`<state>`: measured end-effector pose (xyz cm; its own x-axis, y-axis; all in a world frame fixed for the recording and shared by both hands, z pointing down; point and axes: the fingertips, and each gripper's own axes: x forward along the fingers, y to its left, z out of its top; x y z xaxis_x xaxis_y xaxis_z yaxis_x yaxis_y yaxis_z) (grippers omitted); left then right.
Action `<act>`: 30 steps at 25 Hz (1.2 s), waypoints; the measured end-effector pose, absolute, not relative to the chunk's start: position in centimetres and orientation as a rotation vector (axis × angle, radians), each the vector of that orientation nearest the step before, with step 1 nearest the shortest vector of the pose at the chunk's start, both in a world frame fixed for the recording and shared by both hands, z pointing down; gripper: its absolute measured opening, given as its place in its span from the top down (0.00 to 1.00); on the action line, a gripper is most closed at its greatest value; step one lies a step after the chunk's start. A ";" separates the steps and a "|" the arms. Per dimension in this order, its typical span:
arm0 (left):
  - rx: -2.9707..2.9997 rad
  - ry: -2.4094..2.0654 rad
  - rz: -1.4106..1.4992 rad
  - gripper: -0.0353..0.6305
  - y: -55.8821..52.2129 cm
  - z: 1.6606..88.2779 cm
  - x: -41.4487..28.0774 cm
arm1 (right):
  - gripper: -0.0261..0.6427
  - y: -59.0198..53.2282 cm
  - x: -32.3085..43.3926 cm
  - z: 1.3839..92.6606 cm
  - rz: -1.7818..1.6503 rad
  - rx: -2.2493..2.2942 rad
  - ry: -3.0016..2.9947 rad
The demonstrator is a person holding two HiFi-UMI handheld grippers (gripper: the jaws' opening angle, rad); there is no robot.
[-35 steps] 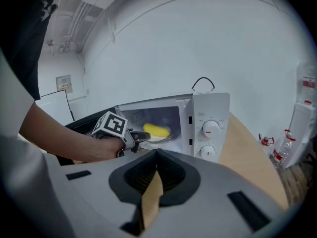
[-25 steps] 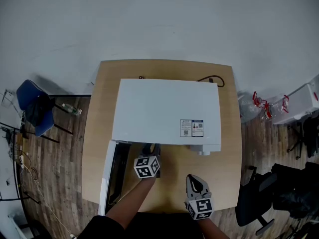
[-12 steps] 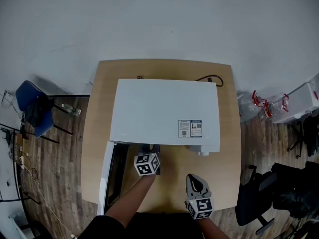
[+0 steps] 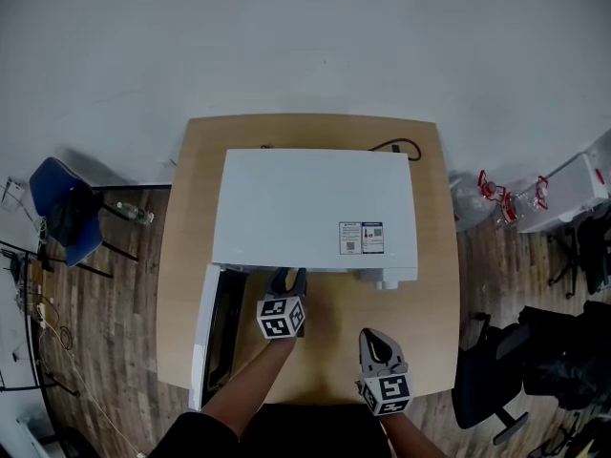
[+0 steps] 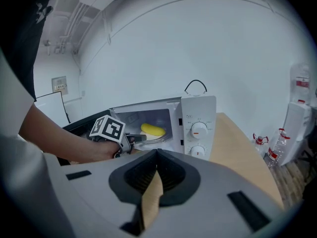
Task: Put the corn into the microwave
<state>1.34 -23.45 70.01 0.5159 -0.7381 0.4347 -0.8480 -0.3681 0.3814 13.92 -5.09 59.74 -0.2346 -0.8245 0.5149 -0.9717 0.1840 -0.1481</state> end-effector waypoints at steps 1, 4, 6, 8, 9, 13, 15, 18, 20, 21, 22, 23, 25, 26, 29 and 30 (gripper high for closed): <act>2.197 -1.283 0.246 0.71 -22.8 69.6 1.2 | 0.87 -4.9 13.9 59.5 0.640 1.712 -2.146; 2.214 -1.257 0.216 0.71 -20.0 67.5 0.8 | 0.87 -3.8 13.7 58.5 0.616 1.735 -2.147; 2.216 -1.231 0.189 0.71 -17.8 65.8 0.4 | 0.87 -3.0 13.5 57.6 0.596 1.754 -2.148; 2.225 -1.204 0.160 0.71 -15.7 63.8 0.0 | 0.87 -2.3 13.3 56.6 0.572 1.783 -2.150; 2.238 -1.184 0.143 0.71 -14.6 62.7 -0.1 | 0.87 -1.9 13.2 56.1 0.559 1.800 -2.152; 2.279 -1.096 0.064 0.75 -9.2 58.2 -0.8 | 0.87 0.6 12.6 53.7 0.518 1.865 -2.156; 2.300 -1.070 0.022 0.88 -6.6 56.0 -1.3 | 0.87 2.0 12.4 52.7 0.499 1.891 -2.150; 2.345 -1.034 -0.015 0.91 -3.0 53.1 -1.8 | 0.87 4.0 11.9 51.2 0.466 1.923 -2.146; 2.378 -1.021 -0.015 0.92 -0.6 51.7 -2.1 | 0.87 5.5 11.8 50.0 0.444 1.948 -2.142; 2.394 -1.024 -0.006 0.92 0.4 51.2 -2.3 | 0.87 6.2 11.7 49.4 0.432 1.960 -2.140; 2.410 -1.035 0.007 0.92 1.3 50.7 -2.5 | 0.87 6.8 11.7 48.8 0.419 1.969 -2.138; 2.425 -1.051 0.023 0.92 2.0 50.3 -2.8 | 0.87 7.3 11.6 48.3 0.406 1.973 -2.139; 2.453 -1.082 0.049 0.92 3.5 49.4 -3.4 | 0.87 8.3 11.1 47.4 0.383 1.962 -2.158; 2.464 -1.090 0.056 0.92 4.2 49.0 -3.7 | 0.87 8.7 10.8 47.0 0.375 1.949 -2.176; 2.488 -1.104 0.059 0.92 6.5 47.7 -4.2 | 0.87 9.7 9.8 45.8 0.331 1.897 -2.235; 2.496 -1.113 0.060 0.92 7.2 47.3 -4.1 | 0.87 10.0 9.6 45.5 0.311 1.879 -2.252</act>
<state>-4.12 7.18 47.31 0.6813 -0.7041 0.2003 -0.7217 -0.6000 0.3452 9.58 10.05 45.45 -0.1772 -0.9438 0.2792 -0.9841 0.1737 -0.0374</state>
